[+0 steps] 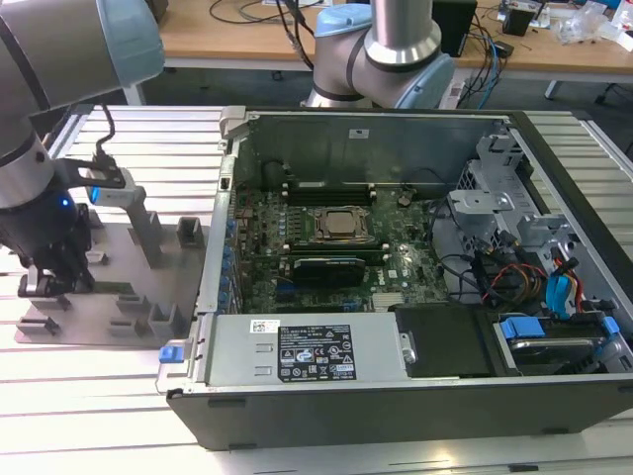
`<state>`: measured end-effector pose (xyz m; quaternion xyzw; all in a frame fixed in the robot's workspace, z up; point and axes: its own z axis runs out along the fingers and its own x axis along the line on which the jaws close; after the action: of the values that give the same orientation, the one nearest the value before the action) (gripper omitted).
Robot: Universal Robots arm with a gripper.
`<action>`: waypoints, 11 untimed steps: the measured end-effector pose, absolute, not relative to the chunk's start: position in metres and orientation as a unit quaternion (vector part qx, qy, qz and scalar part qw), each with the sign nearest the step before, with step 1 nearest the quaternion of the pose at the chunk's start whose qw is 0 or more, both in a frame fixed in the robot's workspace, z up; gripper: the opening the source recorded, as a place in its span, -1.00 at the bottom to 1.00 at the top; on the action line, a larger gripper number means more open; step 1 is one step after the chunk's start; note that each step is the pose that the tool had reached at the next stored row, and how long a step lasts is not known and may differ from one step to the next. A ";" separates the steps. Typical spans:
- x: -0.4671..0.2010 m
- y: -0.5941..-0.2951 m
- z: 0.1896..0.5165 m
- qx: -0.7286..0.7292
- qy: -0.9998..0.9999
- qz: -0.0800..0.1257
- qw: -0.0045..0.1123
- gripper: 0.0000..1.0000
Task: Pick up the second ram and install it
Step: 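Pick up the second ram and move it above second insertion slot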
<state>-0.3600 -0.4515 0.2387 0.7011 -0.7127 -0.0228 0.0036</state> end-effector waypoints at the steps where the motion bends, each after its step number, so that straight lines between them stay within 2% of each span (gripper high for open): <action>1: -0.360 -0.452 0.245 0.701 -0.713 -0.023 0.004 -0.72; 11: -0.360 -0.452 0.277 0.701 -0.713 -0.023 0.004 -0.72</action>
<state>-0.3600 -0.4515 0.2771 0.7011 -0.7127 -0.0228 0.0036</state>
